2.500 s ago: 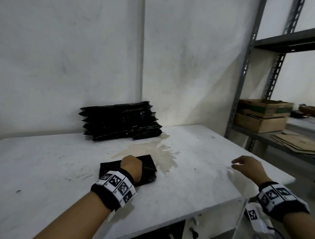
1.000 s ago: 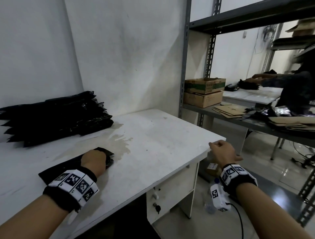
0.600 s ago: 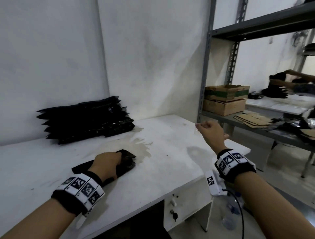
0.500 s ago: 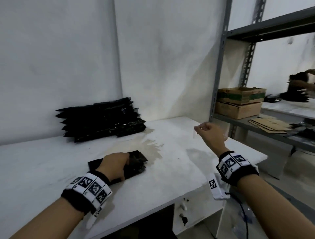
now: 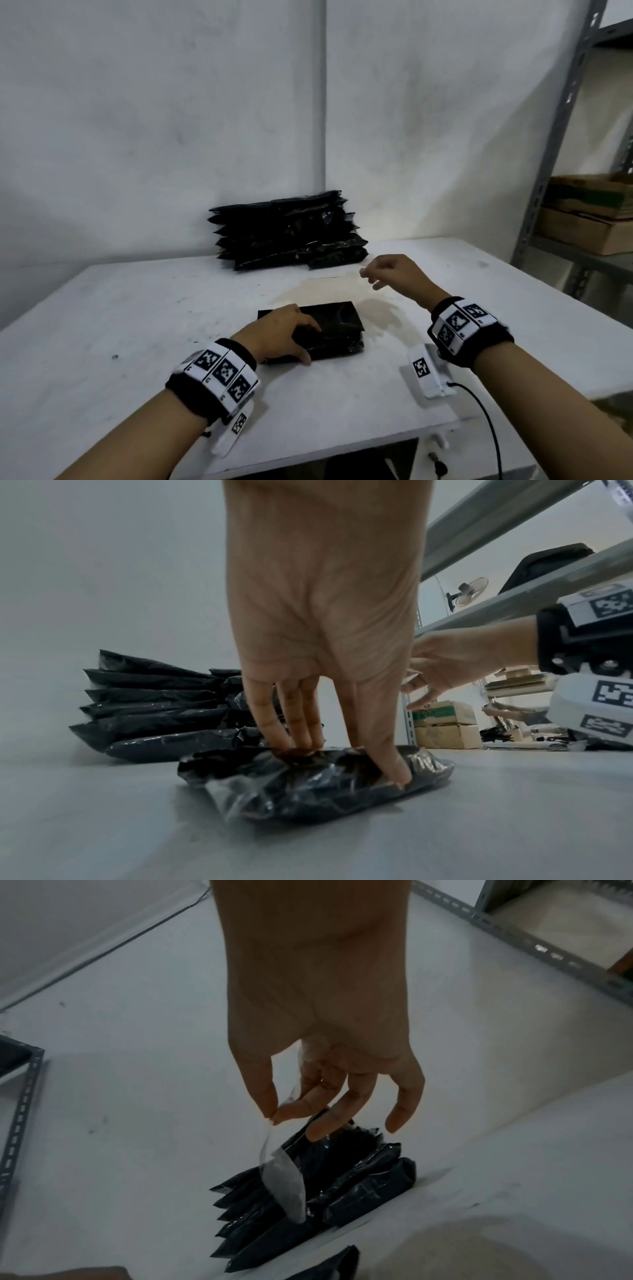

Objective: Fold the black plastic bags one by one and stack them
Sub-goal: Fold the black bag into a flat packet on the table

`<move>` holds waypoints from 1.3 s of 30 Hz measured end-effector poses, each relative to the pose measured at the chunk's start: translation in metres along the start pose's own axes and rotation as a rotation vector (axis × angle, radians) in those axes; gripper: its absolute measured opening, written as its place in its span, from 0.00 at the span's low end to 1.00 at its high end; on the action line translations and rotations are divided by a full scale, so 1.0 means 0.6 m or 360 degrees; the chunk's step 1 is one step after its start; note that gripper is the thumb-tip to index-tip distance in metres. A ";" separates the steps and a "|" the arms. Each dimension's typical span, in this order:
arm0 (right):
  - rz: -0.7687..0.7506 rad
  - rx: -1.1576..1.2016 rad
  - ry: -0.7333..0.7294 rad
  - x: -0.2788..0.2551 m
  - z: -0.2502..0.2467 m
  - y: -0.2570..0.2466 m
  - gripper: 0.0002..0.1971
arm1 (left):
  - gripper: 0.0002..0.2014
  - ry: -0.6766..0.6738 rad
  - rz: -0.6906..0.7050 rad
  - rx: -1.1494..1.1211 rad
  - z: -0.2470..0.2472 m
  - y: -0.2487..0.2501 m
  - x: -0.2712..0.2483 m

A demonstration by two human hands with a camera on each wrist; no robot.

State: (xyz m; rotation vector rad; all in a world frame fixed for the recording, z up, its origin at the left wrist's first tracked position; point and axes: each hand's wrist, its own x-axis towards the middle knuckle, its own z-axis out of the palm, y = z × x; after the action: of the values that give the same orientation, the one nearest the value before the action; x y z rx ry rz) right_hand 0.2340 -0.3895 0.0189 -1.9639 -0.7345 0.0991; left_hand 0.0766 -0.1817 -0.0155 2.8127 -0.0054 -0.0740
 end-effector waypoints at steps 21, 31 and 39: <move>0.0127 0.0430 -0.0507 0.012 0.055 -0.044 0.05 | 0.09 0.0491 -0.0180 -0.0438 0.006 -0.012 0.028; 0.0245 0.1015 -0.0721 0.005 0.088 -0.085 0.05 | 0.27 0.0319 -0.0393 -0.2457 -0.032 0.014 0.010; 0.0344 0.1110 -0.0712 0.002 0.096 -0.092 0.08 | 0.12 0.0280 -0.0181 -0.2886 -0.047 -0.014 -0.016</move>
State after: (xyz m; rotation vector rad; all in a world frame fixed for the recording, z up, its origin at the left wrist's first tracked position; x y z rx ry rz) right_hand 0.1887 -0.3259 0.0364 -1.3423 -0.6461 0.8338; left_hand 0.0682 -0.1643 0.0089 0.9959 0.1679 0.1042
